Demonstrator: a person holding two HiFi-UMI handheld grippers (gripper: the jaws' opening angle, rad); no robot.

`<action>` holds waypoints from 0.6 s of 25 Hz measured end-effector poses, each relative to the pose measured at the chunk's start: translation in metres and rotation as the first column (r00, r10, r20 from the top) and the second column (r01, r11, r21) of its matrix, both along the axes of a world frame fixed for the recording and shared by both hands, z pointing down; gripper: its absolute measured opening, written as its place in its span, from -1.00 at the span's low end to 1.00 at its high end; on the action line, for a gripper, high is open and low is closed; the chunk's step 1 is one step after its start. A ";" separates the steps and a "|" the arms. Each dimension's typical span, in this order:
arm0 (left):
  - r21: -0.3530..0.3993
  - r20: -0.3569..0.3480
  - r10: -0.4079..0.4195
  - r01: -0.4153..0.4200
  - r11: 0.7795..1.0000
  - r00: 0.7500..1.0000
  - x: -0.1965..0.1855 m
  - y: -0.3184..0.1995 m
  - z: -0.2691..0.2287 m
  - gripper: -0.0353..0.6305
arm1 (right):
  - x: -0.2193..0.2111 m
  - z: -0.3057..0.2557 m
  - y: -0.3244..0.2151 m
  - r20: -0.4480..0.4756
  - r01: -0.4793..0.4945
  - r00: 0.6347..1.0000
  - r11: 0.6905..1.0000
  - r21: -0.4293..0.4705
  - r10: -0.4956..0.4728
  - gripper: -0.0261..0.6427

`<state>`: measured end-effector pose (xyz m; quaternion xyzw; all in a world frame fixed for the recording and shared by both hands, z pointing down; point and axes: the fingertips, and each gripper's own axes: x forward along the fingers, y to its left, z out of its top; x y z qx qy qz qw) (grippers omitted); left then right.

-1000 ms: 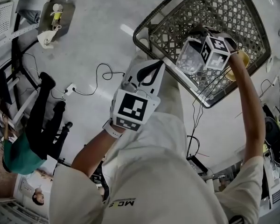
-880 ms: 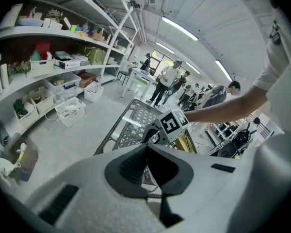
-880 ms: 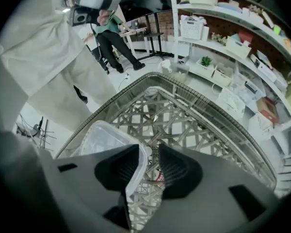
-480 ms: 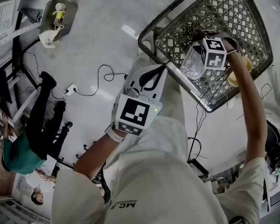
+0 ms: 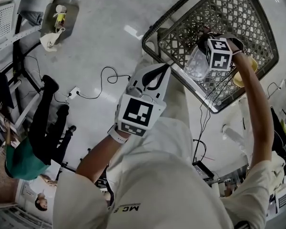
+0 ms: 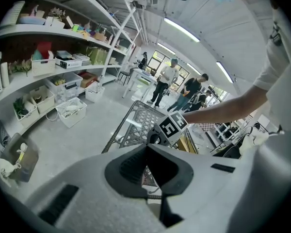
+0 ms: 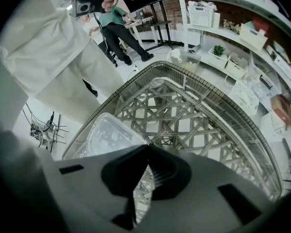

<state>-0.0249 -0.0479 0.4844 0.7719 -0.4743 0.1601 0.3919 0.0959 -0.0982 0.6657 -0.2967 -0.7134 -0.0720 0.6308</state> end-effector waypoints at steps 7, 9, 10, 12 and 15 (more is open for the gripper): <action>0.012 0.003 0.018 -0.018 1.000 1.000 -0.002 -0.008 -0.008 -0.83 | -0.004 -0.024 -0.006 0.042 -0.050 0.998 0.999 0.018 0.050 -0.87; 0.018 0.008 0.028 -0.028 0.999 1.000 -0.003 -0.009 -0.010 -0.83 | -0.004 -0.030 -0.007 0.052 -0.071 0.996 0.997 0.022 0.070 -0.87; 0.022 0.011 0.033 -0.033 0.999 0.999 -0.003 -0.009 -0.011 -0.83 | -0.002 -0.033 -0.008 0.057 -0.079 0.995 0.996 0.027 0.078 -0.87; 0.028 0.016 0.043 -0.043 0.999 0.999 -0.003 -0.012 -0.016 -0.83 | 0.001 -0.043 -0.012 0.058 -0.099 0.994 0.994 0.038 0.097 -0.87; 0.042 0.024 0.057 -0.058 0.997 0.998 -0.001 -0.016 -0.023 -0.83 | 0.005 -0.063 -0.015 0.070 -0.149 0.987 0.988 0.041 0.146 -0.87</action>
